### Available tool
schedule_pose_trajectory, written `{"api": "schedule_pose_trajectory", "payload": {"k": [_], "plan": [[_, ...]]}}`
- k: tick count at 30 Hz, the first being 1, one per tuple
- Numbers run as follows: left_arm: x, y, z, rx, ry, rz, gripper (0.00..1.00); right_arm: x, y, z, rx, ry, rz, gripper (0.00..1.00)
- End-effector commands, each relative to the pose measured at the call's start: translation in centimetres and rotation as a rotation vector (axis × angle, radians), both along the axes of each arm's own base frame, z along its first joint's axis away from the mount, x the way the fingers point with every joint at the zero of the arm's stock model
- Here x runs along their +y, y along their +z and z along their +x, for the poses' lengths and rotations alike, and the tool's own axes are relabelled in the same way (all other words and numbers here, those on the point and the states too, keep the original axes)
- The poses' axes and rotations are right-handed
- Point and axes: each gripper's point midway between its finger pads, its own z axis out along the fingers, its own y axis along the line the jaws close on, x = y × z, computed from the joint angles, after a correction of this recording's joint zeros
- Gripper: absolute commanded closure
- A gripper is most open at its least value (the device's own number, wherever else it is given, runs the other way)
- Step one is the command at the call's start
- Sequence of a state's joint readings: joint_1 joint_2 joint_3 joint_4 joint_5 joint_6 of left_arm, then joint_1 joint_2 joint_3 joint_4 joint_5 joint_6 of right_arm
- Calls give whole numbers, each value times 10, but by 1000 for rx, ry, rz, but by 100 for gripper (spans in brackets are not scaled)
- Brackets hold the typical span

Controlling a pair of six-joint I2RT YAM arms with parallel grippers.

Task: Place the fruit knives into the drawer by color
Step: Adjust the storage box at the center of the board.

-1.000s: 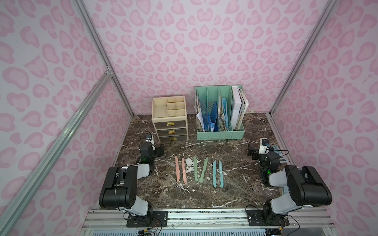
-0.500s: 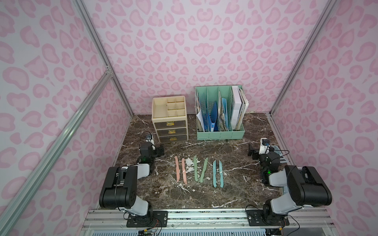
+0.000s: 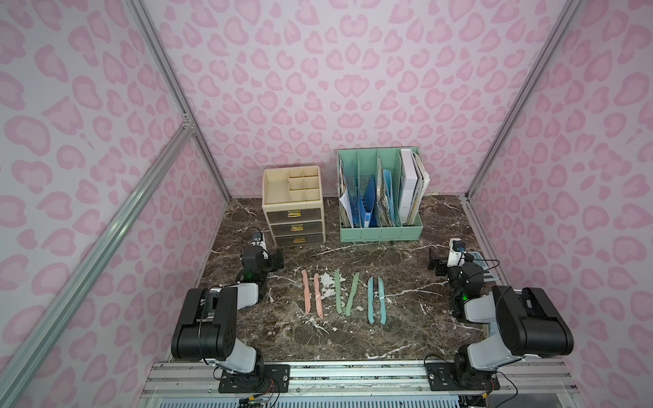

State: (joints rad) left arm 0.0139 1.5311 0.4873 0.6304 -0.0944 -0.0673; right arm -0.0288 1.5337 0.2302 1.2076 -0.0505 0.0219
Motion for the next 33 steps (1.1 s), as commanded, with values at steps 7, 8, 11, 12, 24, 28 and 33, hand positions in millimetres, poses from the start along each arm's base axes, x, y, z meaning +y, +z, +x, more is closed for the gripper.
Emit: {"api": "schedule_pose_trajectory", "payload": {"k": [7,8,11,12,24,28,33], "plan": [[-3,15,3,-36,-23,11,2,-22,18,-3,-60,-137,35,0],[-1,16,3,-29,-15,12,2,-23,19,-2,-57,-143,37,0],[3,21,4,-10,9,14,2,-25,20,6,-22,-158,35,0],[5,22,4,2,22,16,2,-26,19,9,0,-168,31,0],[22,43,-6,225,141,44,2,-11,40,25,128,-307,-61,0],[27,63,-22,247,186,37,2,15,58,30,143,-313,-18,0],[22,83,-44,281,222,9,2,65,81,27,141,-258,102,0]]}}
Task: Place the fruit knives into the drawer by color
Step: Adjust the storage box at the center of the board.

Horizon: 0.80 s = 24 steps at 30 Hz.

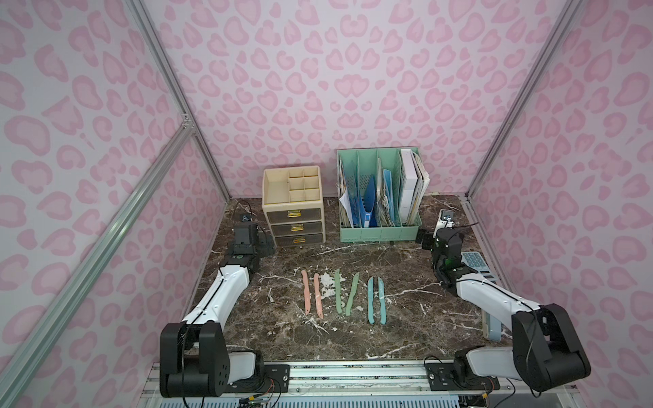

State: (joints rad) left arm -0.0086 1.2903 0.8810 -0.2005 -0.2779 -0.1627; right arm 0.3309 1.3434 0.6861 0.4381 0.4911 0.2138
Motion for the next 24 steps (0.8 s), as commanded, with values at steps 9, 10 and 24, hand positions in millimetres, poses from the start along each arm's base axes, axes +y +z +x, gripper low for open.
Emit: {"api": "schedule_pose_trajectory", "payload": {"k": [9,10,24], "plan": [[-24,47,-45,137,62,-94,4,121,-1,-21,256,149,207,0],[-24,56,-45,138,65,-94,4,138,3,-23,275,196,217,0],[-49,136,41,36,-27,-137,6,289,88,-71,295,712,337,0]]}}
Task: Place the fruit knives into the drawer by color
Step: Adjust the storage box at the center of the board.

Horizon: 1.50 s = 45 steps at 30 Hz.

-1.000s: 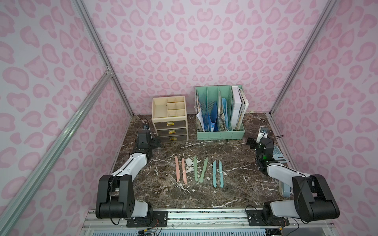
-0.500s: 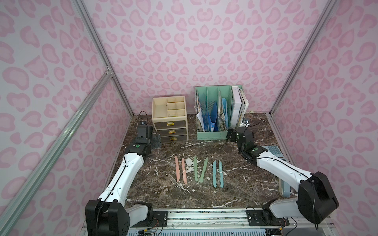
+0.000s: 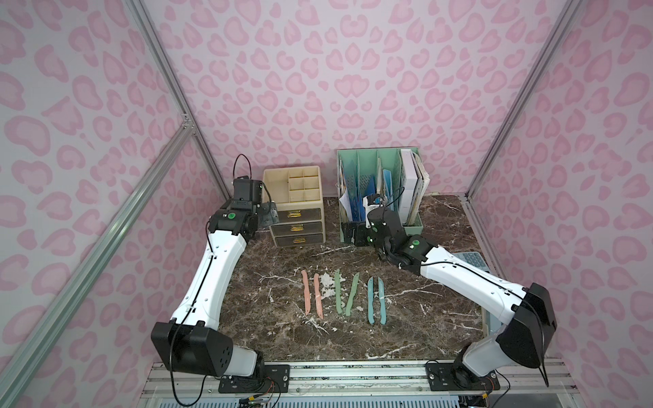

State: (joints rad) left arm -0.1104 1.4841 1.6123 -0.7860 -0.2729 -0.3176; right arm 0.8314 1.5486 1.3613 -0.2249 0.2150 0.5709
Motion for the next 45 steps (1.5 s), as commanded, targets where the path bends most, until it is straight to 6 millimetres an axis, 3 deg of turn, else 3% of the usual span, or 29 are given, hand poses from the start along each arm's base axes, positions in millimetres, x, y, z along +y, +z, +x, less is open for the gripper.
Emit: {"api": "schedule_pose_trajectory", "payload": {"k": [1,4,9,15,20,28,36,43,45], "plan": [[-8,6,16,21,-22,-28,7,20,19,-13,1,113,48,0],[-12,10,37,27,-22,-43,7,32,29,-21,-1,156,60,0],[-16,-5,66,91,-18,-75,8,40,41,-29,-25,193,60,0],[2,-25,85,140,30,-120,11,39,47,-30,-45,197,55,0],[13,-32,90,145,48,-156,16,42,44,-29,-46,208,52,0],[6,-50,95,179,12,-194,39,44,40,-27,-36,205,54,0],[6,-49,97,175,8,-194,58,42,37,-26,-32,195,46,0],[11,-48,88,188,26,-174,72,43,36,-26,-35,196,51,0],[11,-49,85,194,26,-173,80,43,37,-26,-38,198,55,0]]}}
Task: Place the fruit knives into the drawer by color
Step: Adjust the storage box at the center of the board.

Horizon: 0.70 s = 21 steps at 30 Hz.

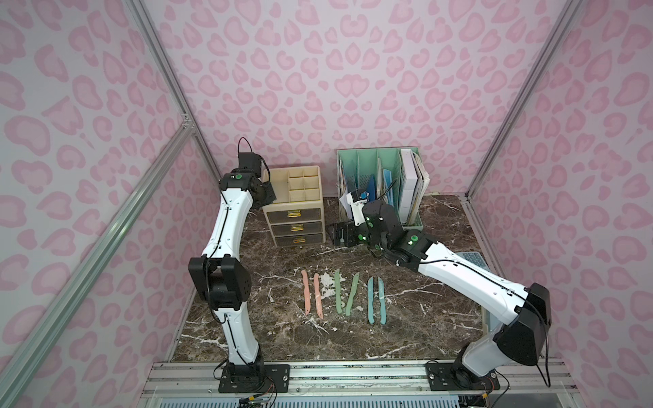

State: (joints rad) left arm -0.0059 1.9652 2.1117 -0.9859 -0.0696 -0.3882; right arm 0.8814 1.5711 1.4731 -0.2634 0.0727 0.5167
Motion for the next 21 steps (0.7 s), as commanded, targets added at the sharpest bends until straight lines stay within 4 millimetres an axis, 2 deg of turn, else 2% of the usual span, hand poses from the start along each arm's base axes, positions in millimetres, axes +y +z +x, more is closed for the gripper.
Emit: {"api": "schedule_pose_trajectory", "payload": {"k": [1,6,11,21], "plan": [[3,-1,-8,23,5,13,83,2,5,2,-20,-4,15,0],[-1,-2,-15,51,-2,0,87,6,2,3,-13,7,20,0],[-7,3,-22,69,-9,10,86,17,1,3,21,40,62,0],[-7,11,-40,140,49,38,86,43,6,16,201,156,223,0]]}}
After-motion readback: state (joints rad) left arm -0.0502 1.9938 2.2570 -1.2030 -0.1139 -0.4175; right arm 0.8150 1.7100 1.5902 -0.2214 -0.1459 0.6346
